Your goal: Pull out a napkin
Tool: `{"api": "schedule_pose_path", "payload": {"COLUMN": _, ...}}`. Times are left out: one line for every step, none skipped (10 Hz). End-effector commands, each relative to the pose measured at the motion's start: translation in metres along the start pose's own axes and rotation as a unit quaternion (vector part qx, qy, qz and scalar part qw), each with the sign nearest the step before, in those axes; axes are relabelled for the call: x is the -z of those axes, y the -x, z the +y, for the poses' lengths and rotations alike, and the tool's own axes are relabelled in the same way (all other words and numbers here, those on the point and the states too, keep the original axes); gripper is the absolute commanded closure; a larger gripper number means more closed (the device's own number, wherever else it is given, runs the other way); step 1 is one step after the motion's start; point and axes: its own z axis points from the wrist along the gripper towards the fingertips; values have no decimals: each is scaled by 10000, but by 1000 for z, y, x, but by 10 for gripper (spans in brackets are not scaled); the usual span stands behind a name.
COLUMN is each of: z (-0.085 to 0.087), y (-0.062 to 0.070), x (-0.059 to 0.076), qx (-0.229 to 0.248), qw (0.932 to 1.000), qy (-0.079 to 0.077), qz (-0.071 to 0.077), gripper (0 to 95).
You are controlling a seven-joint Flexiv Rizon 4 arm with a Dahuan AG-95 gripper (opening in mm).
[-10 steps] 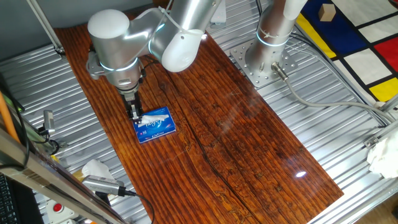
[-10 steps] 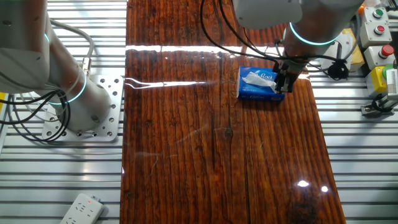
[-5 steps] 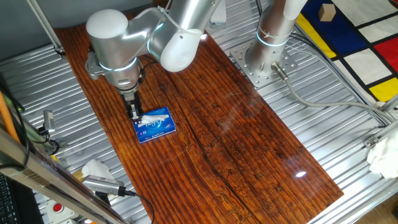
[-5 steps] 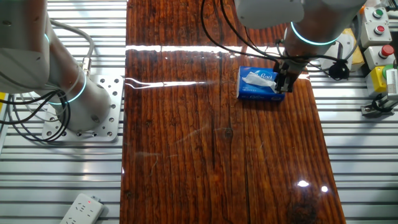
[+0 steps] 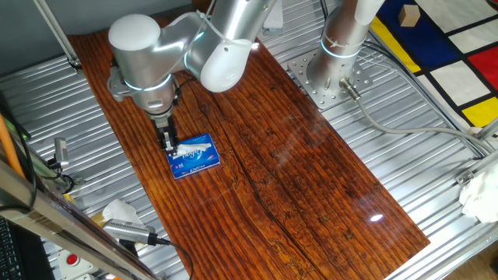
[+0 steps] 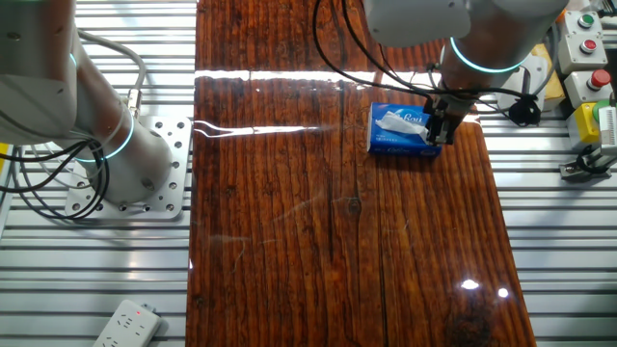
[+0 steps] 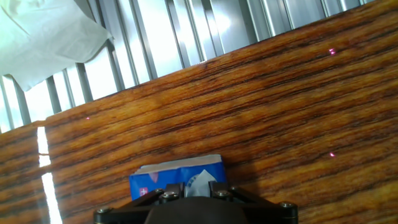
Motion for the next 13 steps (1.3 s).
{"api": "schedule_pose_path", "payload": {"z": 0, "y": 0, "x": 0, "qx": -46, "qw": 10000, "qy": -16, "qz": 9, "gripper": 950}}
{"api": "schedule_pose_path", "payload": {"z": 0, "y": 0, "x": 0, "qx": -50, "qw": 10000, "qy": -24, "qz": 6, "gripper": 950}}
{"api": "schedule_pose_path", "payload": {"z": 0, "y": 0, "x": 0, "qx": -48, "qw": 10000, "qy": -21, "qz": 8, "gripper": 950}}
{"api": "schedule_pose_path", "payload": {"z": 0, "y": 0, "x": 0, "qx": -43, "qw": 10000, "qy": -22, "qz": 8, "gripper": 950}}
{"api": "schedule_pose_path", "payload": {"z": 0, "y": 0, "x": 0, "qx": -33, "qw": 10000, "qy": -12, "qz": 4, "gripper": 950}}
{"api": "schedule_pose_path", "payload": {"z": 0, "y": 0, "x": 0, "qx": -36, "qw": 10000, "qy": 5, "qz": 14, "gripper": 950}}
{"api": "schedule_pose_path", "payload": {"z": 1, "y": 1, "x": 2, "qx": -47, "qw": 10000, "qy": 16, "qz": 21, "gripper": 950}}
{"api": "schedule_pose_path", "payload": {"z": 2, "y": 1, "x": 4, "qx": -57, "qw": 10000, "qy": 20, "qz": 21, "gripper": 950}}
{"api": "schedule_pose_path", "payload": {"z": 3, "y": 2, "x": 7, "qx": -54, "qw": 10000, "qy": 23, "qz": 19, "gripper": 950}}
{"api": "schedule_pose_path", "payload": {"z": 4, "y": 3, "x": 13, "qx": -12, "qw": 10000, "qy": 16, "qz": 18, "gripper": 950}}
{"api": "schedule_pose_path", "payload": {"z": 5, "y": 3, "x": 16, "qx": 35, "qw": 10000, "qy": 14, "qz": 20, "gripper": 950}}
{"api": "schedule_pose_path", "payload": {"z": 6, "y": 3, "x": 20, "qx": 126, "qw": 9999, "qy": 14, "qz": 14, "gripper": 950}}
{"api": "schedule_pose_path", "payload": {"z": 6, "y": 3, "x": 23, "qx": 159, "qw": 9999, "qy": 19, "qz": 8, "gripper": 950}}
